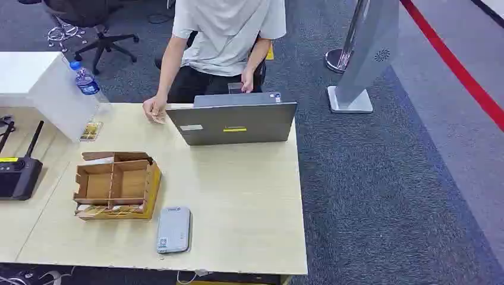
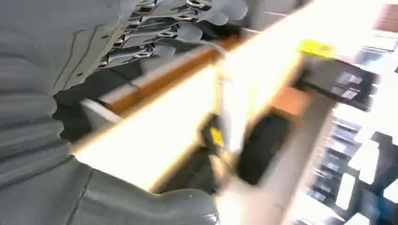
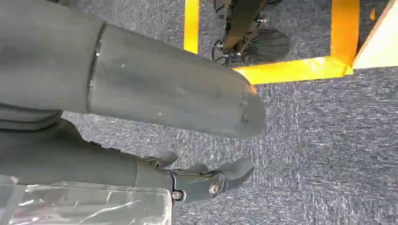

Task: Pass the card to the sensor for recognition and then transmit it.

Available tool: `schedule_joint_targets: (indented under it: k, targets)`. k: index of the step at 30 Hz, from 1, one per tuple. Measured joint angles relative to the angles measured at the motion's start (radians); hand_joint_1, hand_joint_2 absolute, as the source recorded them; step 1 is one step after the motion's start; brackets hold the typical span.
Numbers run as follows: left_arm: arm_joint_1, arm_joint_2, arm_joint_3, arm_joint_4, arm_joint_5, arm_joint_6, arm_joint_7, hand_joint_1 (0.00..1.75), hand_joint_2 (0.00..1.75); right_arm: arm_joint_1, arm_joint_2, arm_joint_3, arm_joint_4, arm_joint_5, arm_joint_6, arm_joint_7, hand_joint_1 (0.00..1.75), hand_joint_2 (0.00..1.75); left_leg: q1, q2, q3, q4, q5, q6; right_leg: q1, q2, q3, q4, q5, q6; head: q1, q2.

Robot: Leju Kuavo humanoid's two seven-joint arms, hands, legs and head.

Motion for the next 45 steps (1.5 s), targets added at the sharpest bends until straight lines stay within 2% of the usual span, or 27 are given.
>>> schedule_joint_targets:
  k: [6,10,17,27,45]
  targets:
    - [-0.064,-0.021,-0.034,-0.197,-0.056,-0.010,0.009,0.00,1.75,-0.004,0.000,-0.004,0.003,0.029,0.000,0.010,0.00,0.00,0.000,0.000,0.000,0.000,0.001,0.000,0.000,0.000,0.000,0.000,0.001,-0.001,0.000,0.000]
    - [-0.095,-0.030,-0.107,-0.305,-0.145,0.009,0.011,0.00,1.75,-0.011,0.000,-0.004,0.004,0.049,0.000,0.010,0.00,0.00,0.000,0.000,0.000,0.000,0.002,-0.001,0.000,0.000,0.000,0.000,0.001,-0.001,0.000,0.000]
    - [-0.150,-0.024,-0.260,-0.417,-0.330,0.036,0.042,0.00,1.75,-0.021,0.001,-0.004,0.007,0.079,0.003,0.008,0.00,0.00,0.000,0.000,0.000,0.000,0.003,0.000,0.000,0.000,0.000,0.000,0.003,-0.001,0.000,0.000]
    - [-0.250,0.007,-0.502,-0.455,-0.565,0.037,0.107,0.00,1.75,-0.039,0.005,-0.004,0.011,0.113,0.014,0.007,0.00,0.00,0.000,0.001,0.000,0.001,0.005,-0.001,0.000,0.001,-0.001,0.000,0.004,-0.001,0.000,0.000]
    - [-0.463,0.065,-0.968,-0.429,-1.034,-0.022,0.293,0.00,1.75,-0.076,0.006,0.000,0.018,0.187,0.035,0.017,0.00,0.00,0.000,0.001,0.000,0.001,0.006,0.000,0.000,0.001,-0.001,0.000,0.007,-0.001,0.000,0.000]
